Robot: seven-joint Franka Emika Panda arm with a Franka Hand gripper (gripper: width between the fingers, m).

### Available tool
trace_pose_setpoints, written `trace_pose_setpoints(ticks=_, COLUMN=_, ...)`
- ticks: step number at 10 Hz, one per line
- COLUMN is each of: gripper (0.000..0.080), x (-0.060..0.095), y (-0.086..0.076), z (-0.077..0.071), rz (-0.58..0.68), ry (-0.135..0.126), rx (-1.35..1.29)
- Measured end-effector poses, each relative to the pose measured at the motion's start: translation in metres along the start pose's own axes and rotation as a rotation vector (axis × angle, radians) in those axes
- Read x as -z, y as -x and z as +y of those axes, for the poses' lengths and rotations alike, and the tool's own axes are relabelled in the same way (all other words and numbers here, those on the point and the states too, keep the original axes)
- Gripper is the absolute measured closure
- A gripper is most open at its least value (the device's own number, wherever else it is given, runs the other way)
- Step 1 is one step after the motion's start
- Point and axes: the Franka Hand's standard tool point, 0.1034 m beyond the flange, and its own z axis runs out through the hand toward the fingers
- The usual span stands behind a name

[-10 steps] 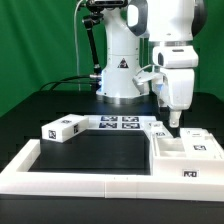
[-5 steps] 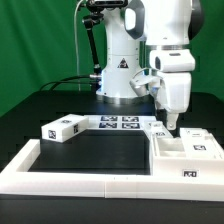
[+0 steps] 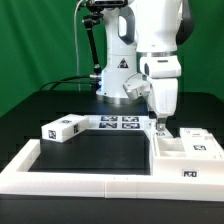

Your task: Assemble cabinet

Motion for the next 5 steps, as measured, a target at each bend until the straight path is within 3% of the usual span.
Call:
trace_pose_setpoints(ticks=2, gripper=0.0002, x=-0.010, y=-0.002, z=-0.012, rz=0.012, ry=-0.009, rx=-0.017)
trace_pose_setpoints(ticks=5, gripper=0.0002, x=-0.018, y=-0.008, z=-0.019, rz=0.019, ry=-0.026, rx=-0.038)
